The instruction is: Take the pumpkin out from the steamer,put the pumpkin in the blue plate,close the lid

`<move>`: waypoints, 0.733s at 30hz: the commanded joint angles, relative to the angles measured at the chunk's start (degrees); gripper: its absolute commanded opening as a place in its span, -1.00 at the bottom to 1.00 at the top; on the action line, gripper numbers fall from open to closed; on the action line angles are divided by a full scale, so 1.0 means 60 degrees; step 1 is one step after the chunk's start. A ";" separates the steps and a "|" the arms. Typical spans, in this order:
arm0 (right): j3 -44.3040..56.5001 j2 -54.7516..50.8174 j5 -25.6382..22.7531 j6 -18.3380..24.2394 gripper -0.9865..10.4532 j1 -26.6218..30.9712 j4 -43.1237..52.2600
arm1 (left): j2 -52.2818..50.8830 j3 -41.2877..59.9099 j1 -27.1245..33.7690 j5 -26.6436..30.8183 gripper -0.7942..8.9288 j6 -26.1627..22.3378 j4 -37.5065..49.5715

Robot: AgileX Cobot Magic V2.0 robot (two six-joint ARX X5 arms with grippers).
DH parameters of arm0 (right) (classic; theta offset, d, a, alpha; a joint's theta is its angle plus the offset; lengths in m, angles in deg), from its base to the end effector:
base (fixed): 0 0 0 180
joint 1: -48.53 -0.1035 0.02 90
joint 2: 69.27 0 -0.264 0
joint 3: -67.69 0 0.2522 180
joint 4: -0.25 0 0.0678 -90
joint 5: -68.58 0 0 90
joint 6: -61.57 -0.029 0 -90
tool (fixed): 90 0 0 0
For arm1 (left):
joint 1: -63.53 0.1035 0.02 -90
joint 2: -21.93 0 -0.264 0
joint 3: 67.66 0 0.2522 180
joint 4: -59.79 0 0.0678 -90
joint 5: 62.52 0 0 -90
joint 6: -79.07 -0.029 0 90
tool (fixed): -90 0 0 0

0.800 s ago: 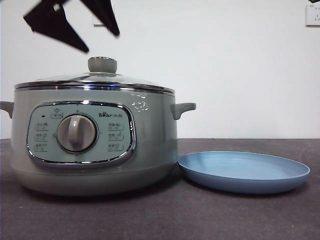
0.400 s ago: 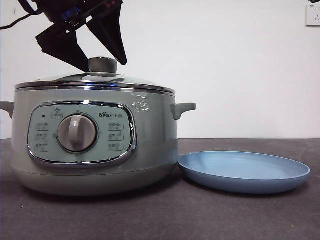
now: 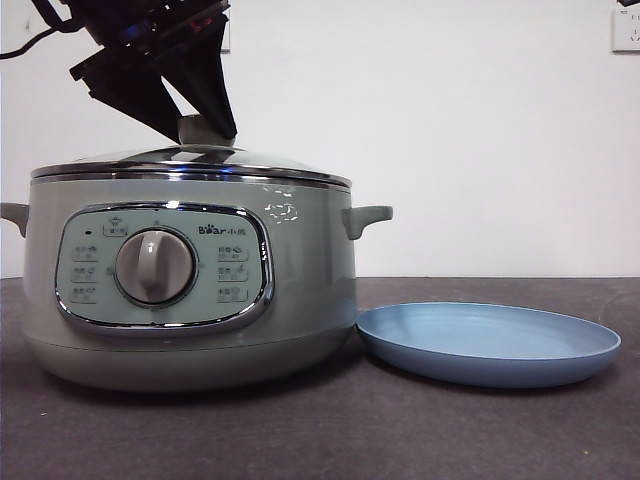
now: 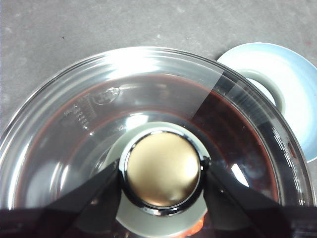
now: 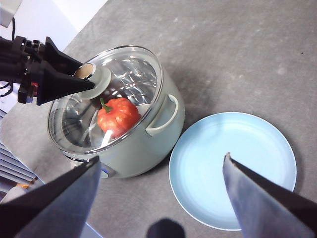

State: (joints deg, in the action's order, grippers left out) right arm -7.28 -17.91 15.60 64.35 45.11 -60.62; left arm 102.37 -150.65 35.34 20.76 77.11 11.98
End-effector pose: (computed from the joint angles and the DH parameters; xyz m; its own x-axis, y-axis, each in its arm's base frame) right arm 0.1573 0.0269 0.3556 0.5984 0.6389 -0.4834 -0.5547 0.7658 0.3255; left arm 0.2594 -0.1429 0.3064 0.5609 -0.4334 -0.7054 0.5628 0.8245 -0.0590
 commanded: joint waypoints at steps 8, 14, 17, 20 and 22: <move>-0.0022 0.0007 -0.0007 -0.0047 -0.11 -0.0015 0.0018 | -0.0051 -0.0128 -0.0036 -0.0120 -0.85 -0.0182 0.0200; -0.0022 0.0007 0.0029 -0.0055 -0.11 -0.0015 0.0018 | -0.0321 -0.0576 -0.0036 -0.0120 -0.85 -0.0182 0.0171; -0.0022 0.0022 0.0029 -0.0058 -0.11 -0.0015 0.0018 | -0.0648 -0.0787 -0.0036 -0.0106 -0.85 -0.0182 0.0149; -0.0022 0.0073 0.0029 -0.0069 -0.11 -0.0015 0.0015 | -0.1067 -0.0962 -0.0036 0.0193 -0.85 -0.0182 0.0004; -0.0022 0.0120 0.0044 -0.0087 -0.11 -0.0018 0.0036 | -0.1384 -0.1089 -0.0036 0.0514 -0.85 -0.0189 -0.0215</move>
State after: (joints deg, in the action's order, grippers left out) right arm -7.28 -17.43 15.68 64.33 45.11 -60.62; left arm 95.38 -156.12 35.32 23.21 76.63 9.45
